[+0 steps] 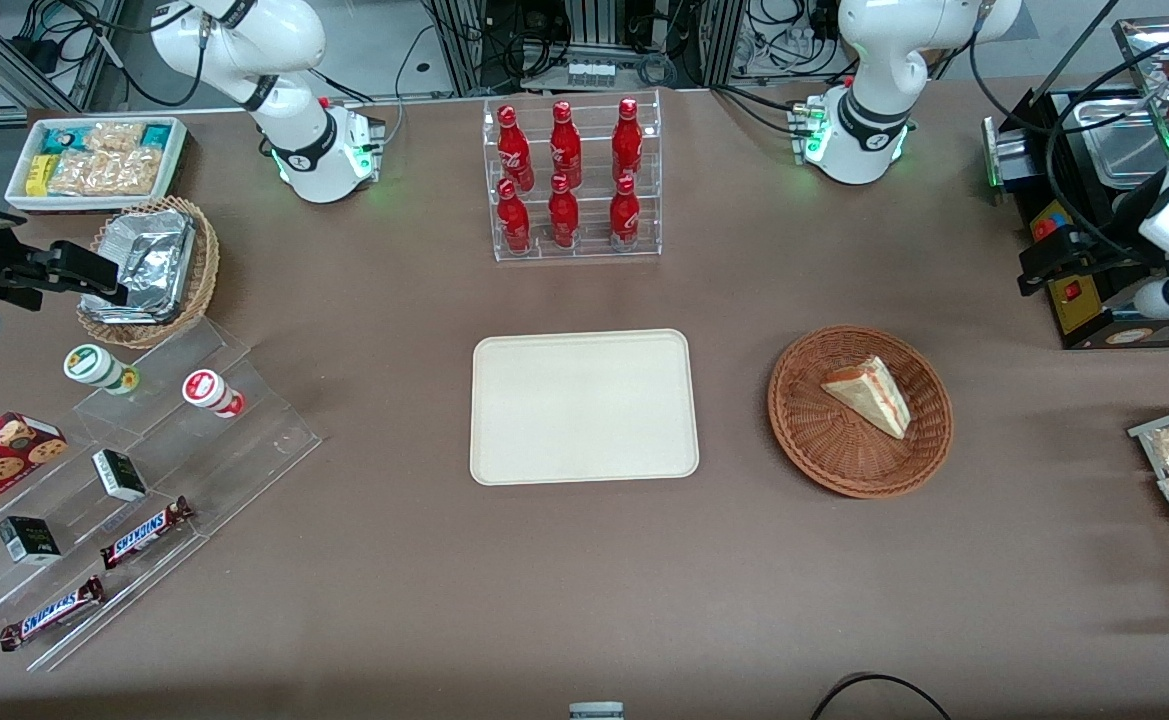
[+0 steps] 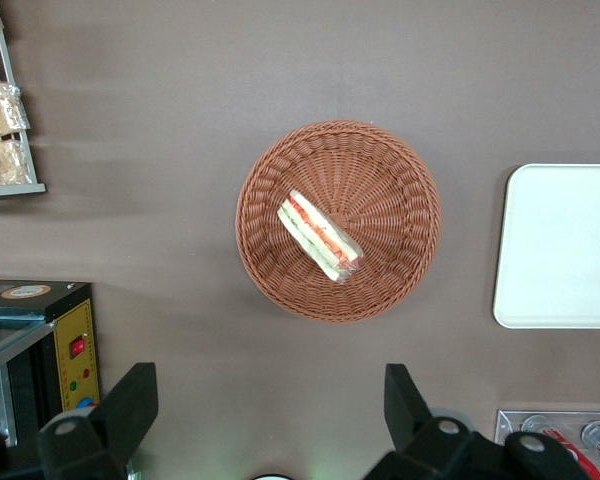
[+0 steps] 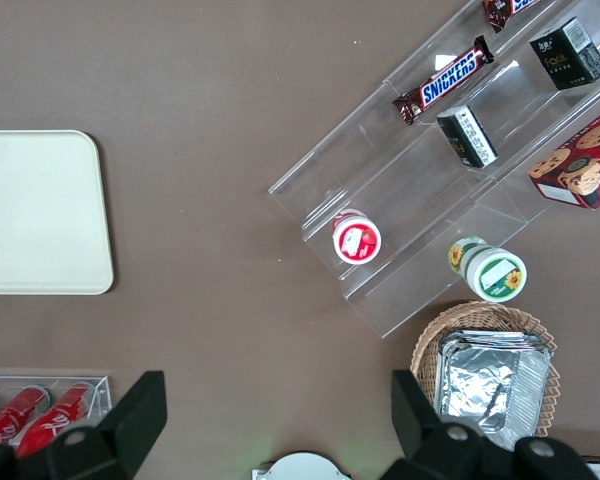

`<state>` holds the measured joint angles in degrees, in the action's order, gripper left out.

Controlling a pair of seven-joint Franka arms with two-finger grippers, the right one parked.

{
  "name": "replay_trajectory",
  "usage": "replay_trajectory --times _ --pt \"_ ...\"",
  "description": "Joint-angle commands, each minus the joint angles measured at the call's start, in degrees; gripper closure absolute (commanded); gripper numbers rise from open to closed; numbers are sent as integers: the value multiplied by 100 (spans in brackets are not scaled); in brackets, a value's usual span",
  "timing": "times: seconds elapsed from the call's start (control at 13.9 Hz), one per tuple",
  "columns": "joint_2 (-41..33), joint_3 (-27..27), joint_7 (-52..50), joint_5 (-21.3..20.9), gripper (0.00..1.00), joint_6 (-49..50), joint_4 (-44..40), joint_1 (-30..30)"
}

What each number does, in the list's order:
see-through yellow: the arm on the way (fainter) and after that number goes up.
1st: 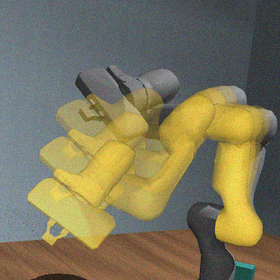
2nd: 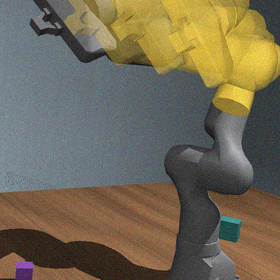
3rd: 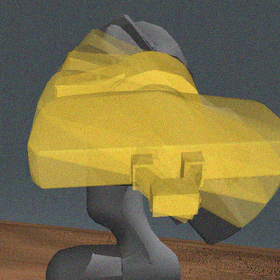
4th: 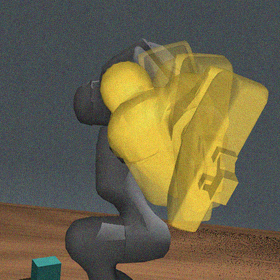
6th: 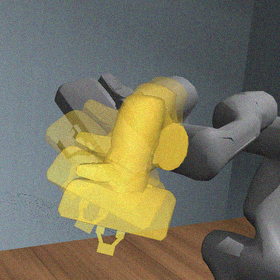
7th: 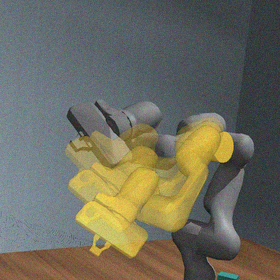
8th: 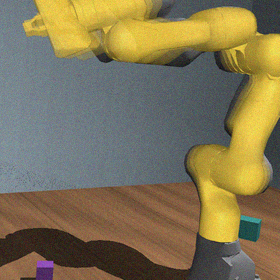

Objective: Place sandwich from basket to tray
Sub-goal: 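Move the left gripper from rest toward the wicker basket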

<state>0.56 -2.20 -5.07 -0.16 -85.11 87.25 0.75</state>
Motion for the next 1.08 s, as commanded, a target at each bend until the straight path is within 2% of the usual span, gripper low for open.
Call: replay_trajectory --times 0.0,0.36,0.65,1.01 --pt "-73 -35 94 -72 0 12 108 -40" --pt "-20 -35 -55 -107 0 -198 309 -48" --pt "-187 -96 -1536 -107 0 -1119 1222 -22" --pt "-512 -342 -3392 -99 0 -2561 2821 -22"
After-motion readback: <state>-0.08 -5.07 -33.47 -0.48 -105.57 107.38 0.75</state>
